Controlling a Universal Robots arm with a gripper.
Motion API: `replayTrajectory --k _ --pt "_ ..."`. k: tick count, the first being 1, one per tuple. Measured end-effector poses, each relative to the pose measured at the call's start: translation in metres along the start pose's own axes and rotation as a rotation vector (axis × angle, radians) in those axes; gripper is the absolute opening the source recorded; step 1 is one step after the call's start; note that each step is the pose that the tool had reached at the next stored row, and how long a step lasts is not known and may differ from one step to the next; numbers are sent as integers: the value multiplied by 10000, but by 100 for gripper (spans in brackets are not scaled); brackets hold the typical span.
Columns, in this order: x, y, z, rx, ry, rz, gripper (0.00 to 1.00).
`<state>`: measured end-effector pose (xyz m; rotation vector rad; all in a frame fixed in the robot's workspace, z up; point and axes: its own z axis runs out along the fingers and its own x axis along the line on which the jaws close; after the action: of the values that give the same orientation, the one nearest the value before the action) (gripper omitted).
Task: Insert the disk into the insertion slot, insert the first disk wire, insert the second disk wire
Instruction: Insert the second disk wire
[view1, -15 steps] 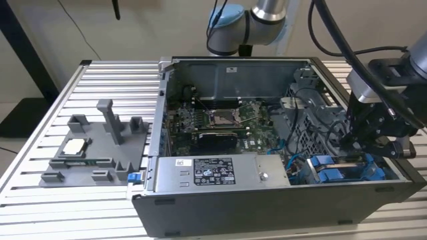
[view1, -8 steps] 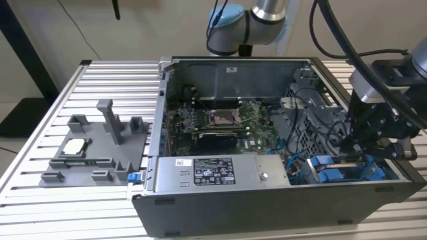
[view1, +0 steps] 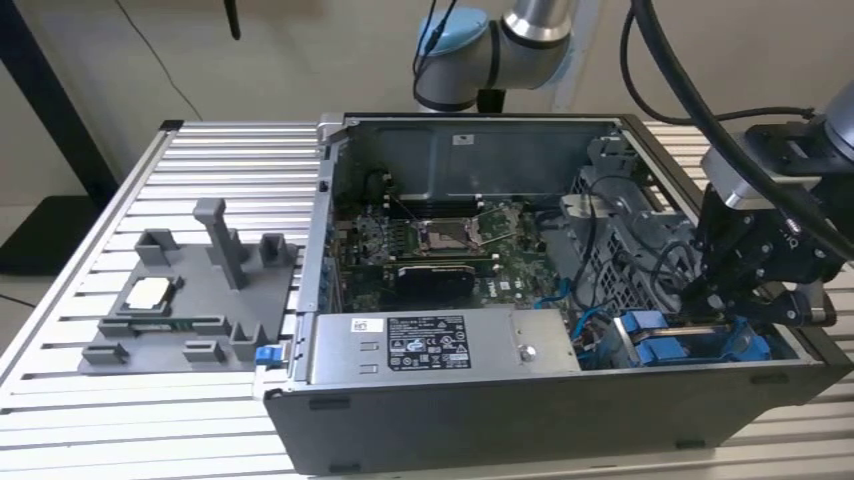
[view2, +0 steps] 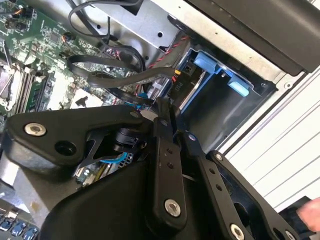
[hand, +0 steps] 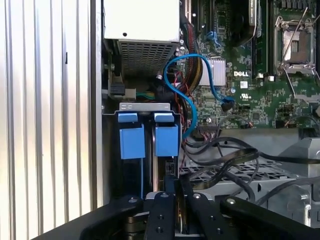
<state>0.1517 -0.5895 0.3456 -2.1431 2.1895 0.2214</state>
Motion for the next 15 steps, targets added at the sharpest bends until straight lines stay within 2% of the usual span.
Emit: replayTrajectory --k 15 --pt "9 -28 61 3 0 30 16"
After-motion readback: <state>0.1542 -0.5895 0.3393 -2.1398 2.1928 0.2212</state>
